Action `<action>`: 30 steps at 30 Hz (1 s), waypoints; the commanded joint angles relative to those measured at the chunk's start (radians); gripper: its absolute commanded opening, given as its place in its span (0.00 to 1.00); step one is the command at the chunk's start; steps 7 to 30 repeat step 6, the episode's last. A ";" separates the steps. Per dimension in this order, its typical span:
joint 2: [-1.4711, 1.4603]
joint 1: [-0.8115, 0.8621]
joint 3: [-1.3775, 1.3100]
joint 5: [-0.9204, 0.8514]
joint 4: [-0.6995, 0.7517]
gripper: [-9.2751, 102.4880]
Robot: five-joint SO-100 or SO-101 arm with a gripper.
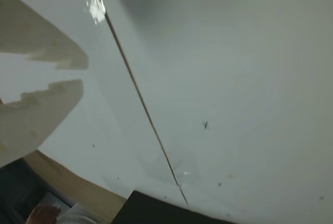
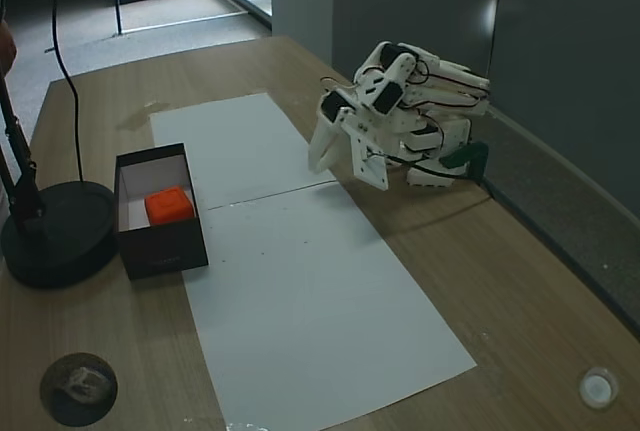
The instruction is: Grab a orange square and put it in the box.
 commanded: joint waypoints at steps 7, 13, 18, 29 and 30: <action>0.018 0.015 -0.080 0.051 0.058 0.08; 0.018 0.015 -0.080 0.051 0.058 0.08; 0.018 0.015 -0.080 0.051 0.058 0.08; 0.018 0.015 -0.080 0.051 0.058 0.08; 0.018 0.015 -0.080 0.051 0.058 0.08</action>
